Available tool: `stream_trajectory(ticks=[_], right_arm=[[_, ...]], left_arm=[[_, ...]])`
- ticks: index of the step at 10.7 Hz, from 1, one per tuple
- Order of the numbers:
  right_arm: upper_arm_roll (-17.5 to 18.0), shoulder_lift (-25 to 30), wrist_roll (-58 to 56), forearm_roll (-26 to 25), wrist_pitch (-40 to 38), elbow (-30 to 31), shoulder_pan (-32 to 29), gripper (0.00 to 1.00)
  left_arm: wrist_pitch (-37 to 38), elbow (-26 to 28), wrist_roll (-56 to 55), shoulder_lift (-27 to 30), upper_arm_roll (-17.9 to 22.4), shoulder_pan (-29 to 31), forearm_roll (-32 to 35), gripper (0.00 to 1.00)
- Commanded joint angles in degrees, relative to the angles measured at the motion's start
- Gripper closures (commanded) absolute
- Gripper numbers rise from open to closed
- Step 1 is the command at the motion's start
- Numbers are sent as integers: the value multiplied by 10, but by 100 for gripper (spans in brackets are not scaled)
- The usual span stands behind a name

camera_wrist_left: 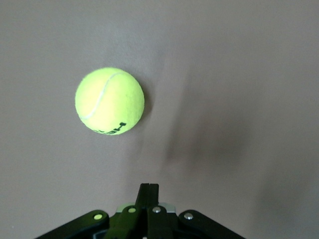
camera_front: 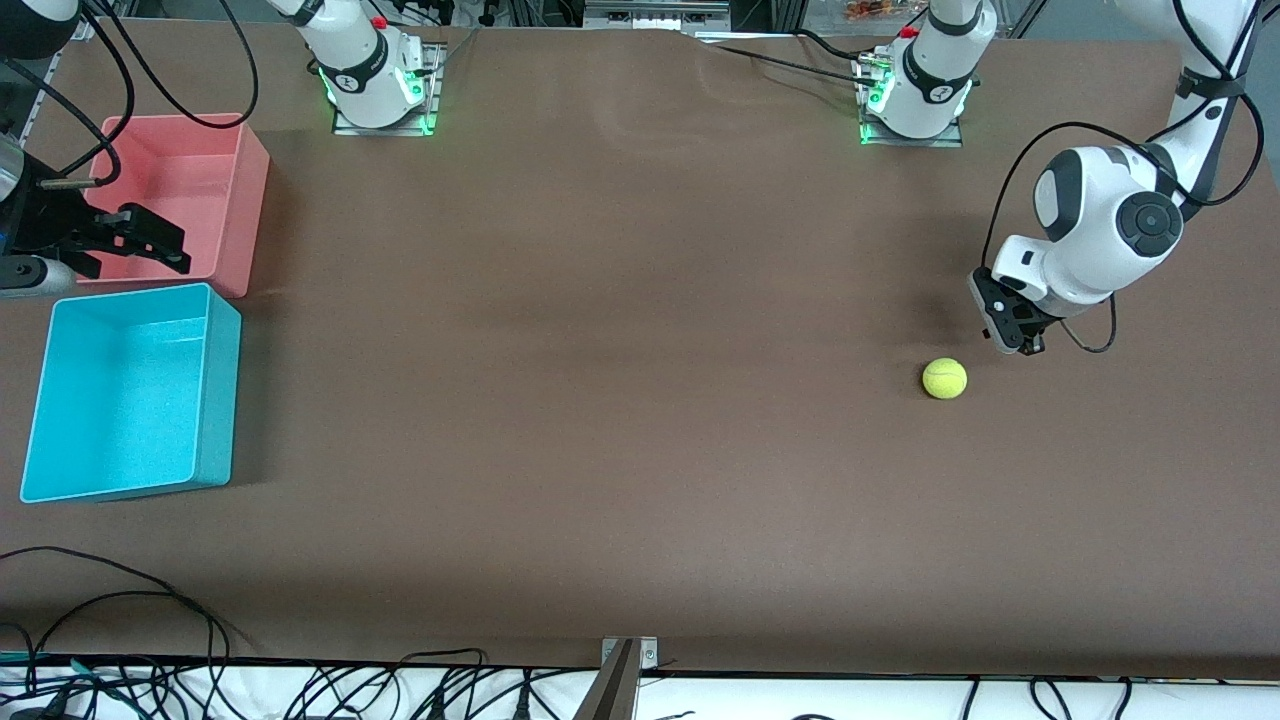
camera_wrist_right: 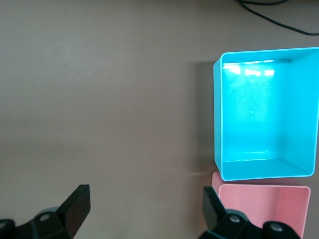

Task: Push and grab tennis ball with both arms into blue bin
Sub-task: 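Lower the left gripper down beside the yellow tennis ball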

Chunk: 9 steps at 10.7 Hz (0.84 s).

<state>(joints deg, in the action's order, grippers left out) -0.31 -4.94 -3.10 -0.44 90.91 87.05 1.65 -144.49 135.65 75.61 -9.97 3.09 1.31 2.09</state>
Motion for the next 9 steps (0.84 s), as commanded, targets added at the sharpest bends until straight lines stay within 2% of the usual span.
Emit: stream_trajectory(ticks=[1, 9], right_arm=[[0, 3, 2, 8, 1, 1, 1, 0], [-1, 5, 1, 9, -7, 0, 0, 0]], left_arm=[[-39, -9, 106, -47, -3, 16, 0, 100], [-43, -116, 136, -140, -4, 19, -13, 100]])
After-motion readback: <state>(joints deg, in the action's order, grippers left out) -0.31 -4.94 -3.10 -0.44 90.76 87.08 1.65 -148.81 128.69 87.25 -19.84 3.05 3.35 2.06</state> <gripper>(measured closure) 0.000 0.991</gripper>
